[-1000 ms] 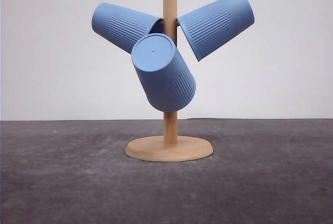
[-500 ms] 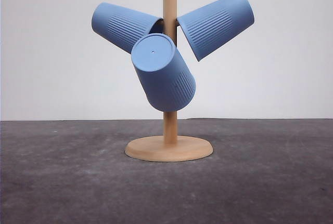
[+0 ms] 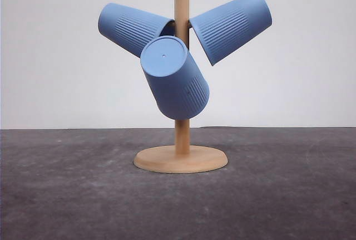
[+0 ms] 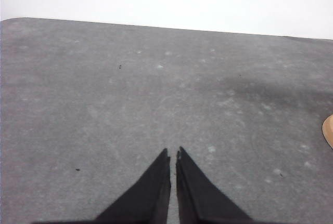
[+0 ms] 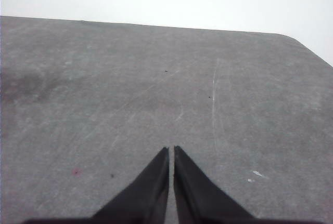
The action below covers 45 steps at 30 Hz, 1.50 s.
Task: Place three cups
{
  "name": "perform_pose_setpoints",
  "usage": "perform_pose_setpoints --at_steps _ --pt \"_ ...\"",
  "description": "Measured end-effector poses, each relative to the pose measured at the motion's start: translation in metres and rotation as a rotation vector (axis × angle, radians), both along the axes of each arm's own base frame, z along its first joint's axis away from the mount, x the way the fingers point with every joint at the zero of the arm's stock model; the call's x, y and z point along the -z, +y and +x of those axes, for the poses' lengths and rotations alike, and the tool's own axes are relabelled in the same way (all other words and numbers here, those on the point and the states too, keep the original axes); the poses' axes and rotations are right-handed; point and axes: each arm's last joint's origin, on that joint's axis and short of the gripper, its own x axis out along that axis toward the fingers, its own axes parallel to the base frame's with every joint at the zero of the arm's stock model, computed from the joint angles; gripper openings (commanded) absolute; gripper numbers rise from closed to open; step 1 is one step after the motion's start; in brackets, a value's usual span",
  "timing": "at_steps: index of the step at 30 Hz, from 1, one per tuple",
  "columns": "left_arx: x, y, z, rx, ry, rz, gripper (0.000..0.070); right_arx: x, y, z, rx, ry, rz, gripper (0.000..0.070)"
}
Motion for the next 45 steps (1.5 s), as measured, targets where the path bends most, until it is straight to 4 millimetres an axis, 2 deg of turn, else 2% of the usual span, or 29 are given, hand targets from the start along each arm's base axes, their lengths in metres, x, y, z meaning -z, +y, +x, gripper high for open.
perform_pose_setpoints --at_steps 45 --pt "0.0 0.0 0.0 0.0 0.0 0.0 0.0 0.0 0.0 0.0 0.0 0.0 0.0 0.0012"
